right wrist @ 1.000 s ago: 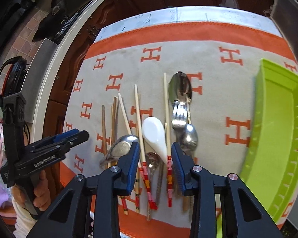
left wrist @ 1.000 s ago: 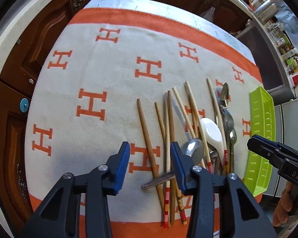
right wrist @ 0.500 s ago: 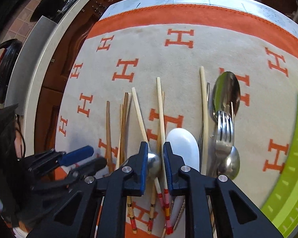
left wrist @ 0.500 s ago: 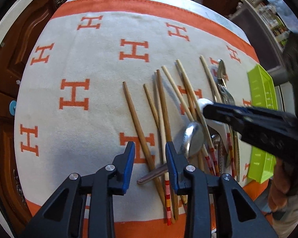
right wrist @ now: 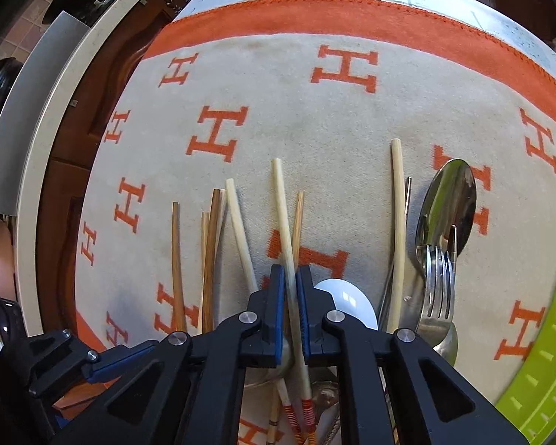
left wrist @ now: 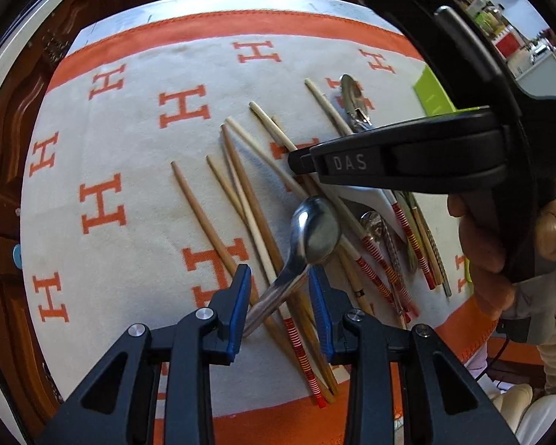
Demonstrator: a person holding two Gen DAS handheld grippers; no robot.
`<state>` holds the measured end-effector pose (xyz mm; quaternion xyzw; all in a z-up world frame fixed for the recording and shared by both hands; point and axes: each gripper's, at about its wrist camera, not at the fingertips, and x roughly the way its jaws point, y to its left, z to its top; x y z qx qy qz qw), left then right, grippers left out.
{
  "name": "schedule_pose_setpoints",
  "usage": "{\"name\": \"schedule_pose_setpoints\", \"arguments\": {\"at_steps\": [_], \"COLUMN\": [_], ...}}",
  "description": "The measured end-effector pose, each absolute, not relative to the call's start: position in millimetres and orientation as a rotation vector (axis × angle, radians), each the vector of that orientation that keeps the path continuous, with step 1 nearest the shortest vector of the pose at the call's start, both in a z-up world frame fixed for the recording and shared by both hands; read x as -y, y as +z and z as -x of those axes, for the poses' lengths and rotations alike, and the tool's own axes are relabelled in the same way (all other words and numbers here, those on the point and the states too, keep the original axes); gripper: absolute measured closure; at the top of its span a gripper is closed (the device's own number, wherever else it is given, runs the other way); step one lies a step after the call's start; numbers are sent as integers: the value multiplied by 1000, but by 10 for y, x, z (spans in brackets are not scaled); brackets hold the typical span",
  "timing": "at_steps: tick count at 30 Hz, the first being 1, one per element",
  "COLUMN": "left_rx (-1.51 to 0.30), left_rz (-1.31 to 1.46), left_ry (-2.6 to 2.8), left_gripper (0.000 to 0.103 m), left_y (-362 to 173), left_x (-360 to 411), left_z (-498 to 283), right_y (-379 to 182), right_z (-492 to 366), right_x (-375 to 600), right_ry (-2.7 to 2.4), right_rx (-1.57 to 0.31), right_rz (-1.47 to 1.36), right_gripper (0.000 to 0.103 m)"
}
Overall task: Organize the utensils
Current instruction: 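Grasp the steel spoon with the left tool while the right tool grasps a chopstick, then carry the spoon into the green tray and open the left tool while the right drops its chopstick there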
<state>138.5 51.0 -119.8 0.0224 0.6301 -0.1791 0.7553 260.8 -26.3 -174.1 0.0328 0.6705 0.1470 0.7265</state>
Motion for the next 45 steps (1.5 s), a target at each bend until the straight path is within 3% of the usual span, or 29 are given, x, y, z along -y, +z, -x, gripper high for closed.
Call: {"name": "schedule_pose_setpoints", "arguments": {"at_steps": [7,17,21,28,29,31,34,45], "left_rx": [-1370,-1348,-1355,-1372,-1377,-1375,-1381,-1357], "left_rz": [-134,-222,-274,-392,-402,-416,-410,-251], "left_ry": [-425,-435,-456,-489,-493,-493,-488,-405], "left_gripper": [62,62,54,54,54,69,83,87], "left_y": [-1263,-1306,-1352,-1544,-1569,-1594,-1600,-1298], "left_x": [-311,-164,-79,125,151,184,204,-89], "left_z": [-1448,-1490,-1514,-1566,-1573,-1587,-1547,-1426], "right_y": [-1606,-1209,-1059,-800,-780,-746,-694,-541], "right_z": [-2504,-2169,-1999,-1625,-1570,-1441,-1265,-871], "right_x": [505,935,1155,1621,1690,1881,2148,2985], "right_ry": [379,443,451,429,421,398,358,228], "right_rx": [-1451,-1344,-1314,-1257,-1248,-1233,-1206,-1126], "right_rz": [-198,-331,-370,-429,-438,-473,-516,-600], "right_gripper": [97,97,97,97,97,97,97,97]}}
